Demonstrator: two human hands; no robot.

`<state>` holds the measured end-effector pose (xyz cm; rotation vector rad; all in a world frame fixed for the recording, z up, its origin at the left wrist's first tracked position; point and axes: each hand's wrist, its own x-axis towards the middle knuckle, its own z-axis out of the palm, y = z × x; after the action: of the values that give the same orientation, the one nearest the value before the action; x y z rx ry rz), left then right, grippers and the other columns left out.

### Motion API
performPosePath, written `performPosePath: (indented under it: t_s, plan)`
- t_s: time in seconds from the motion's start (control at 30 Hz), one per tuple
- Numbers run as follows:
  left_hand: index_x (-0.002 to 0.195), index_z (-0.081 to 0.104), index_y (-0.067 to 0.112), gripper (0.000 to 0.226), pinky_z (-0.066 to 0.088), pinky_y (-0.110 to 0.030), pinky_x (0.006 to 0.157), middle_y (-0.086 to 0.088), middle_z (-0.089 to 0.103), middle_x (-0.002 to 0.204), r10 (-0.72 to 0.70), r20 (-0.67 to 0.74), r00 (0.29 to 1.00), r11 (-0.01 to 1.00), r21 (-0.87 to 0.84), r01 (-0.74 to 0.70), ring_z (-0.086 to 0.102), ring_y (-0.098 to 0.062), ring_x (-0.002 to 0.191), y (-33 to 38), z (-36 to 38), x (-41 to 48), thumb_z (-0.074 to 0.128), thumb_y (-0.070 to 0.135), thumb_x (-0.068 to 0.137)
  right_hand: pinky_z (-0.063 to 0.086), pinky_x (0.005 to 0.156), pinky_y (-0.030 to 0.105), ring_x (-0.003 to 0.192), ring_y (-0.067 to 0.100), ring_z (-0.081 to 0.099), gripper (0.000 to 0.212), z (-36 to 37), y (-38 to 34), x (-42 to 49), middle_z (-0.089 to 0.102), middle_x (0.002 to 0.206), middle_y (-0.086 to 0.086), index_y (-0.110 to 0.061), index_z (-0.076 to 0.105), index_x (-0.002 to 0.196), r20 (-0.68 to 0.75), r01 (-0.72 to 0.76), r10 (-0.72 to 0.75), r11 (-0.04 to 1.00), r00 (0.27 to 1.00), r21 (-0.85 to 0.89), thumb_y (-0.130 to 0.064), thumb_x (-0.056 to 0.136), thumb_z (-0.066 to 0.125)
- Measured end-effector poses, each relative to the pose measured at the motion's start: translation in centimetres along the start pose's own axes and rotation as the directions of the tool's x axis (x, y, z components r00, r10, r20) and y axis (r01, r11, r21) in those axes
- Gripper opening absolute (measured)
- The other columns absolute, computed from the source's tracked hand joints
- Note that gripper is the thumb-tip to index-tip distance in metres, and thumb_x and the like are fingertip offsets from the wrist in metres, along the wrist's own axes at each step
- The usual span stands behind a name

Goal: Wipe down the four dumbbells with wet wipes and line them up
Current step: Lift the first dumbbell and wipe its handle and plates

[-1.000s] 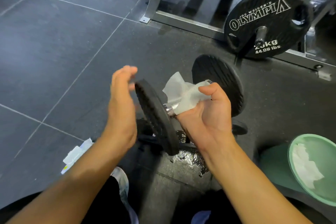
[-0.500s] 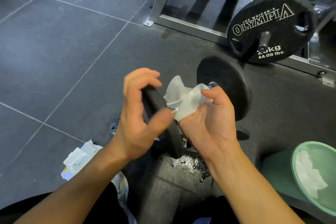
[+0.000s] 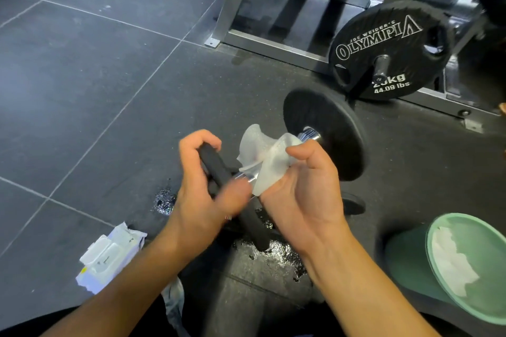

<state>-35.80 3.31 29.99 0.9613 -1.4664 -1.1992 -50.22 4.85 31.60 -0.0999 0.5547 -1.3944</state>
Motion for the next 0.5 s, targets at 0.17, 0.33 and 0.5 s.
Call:
performPosePath:
  t_s: [0.17,0.33,0.5]
  plan:
    - [0.111,0.051,0.019,0.077,0.037,-0.059,0.111,-0.015,0.041,0.124,0.63,0.396,0.668,0.449,0.515,-0.73,0.047,-0.038,0.127,-2.3,-1.6,0.4,0.084,0.066,0.06,0.036,0.111,0.049,0.116,0.036,0.046,0.032,-0.2,0.4,-0.1,0.047,0.12,0.018,-0.004,0.058,0.11,-0.024,-0.036,0.036,0.999,0.999,0.019,-0.015,0.081,0.051]
    - [0.106,0.046,0.024,0.055,0.049,-0.028,0.082,-0.006,0.047,0.111,0.112,0.024,0.993,0.975,0.19,-0.114,0.052,-0.015,0.097,-0.7,-0.6,0.4,0.071,0.044,0.06,0.04,0.113,0.049,0.118,0.038,0.052,0.058,-0.3,0.4,0.0,0.052,0.125,0.023,0.0,0.053,0.133,-0.014,0.015,-0.015,0.999,1.0,0.045,-0.013,0.077,0.051]
    - [0.091,0.072,0.014,0.071,0.059,-0.056,0.076,-0.01,0.072,0.096,-0.83,0.347,0.436,0.228,-0.503,0.834,0.074,-0.032,0.076,1.2,-1.6,2.1,0.062,0.082,0.074,0.044,0.112,0.053,0.117,0.039,0.059,0.059,-0.3,0.3,-0.4,0.062,0.121,0.024,0.003,0.06,0.132,0.053,0.008,-0.013,0.996,0.999,0.091,-0.01,0.077,0.044]
